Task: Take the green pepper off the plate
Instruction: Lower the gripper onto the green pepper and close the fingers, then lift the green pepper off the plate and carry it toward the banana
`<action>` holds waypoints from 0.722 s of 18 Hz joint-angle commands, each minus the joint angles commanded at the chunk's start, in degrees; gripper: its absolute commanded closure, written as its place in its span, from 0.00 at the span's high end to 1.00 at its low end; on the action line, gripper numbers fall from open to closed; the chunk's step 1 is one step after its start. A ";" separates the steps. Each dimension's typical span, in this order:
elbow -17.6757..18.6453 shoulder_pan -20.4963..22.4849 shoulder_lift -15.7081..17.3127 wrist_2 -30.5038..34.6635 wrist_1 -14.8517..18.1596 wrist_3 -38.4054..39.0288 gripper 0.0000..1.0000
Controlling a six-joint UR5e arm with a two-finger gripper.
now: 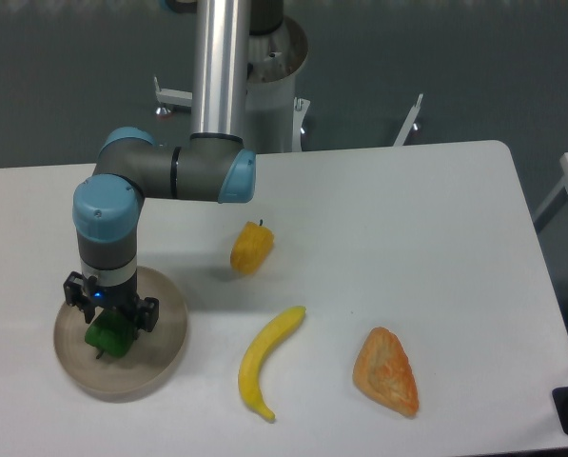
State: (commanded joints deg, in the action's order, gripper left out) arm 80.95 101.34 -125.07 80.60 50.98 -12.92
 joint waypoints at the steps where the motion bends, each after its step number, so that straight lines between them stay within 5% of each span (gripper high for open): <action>1: 0.00 0.09 0.00 0.09 0.00 -0.09 0.43; 8: -0.44 0.09 0.79 -0.09 0.09 -0.35 0.40; 13: -0.79 2.53 4.47 0.00 1.23 -4.02 0.39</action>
State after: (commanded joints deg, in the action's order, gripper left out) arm 80.15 103.87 -120.60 80.60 52.20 -16.94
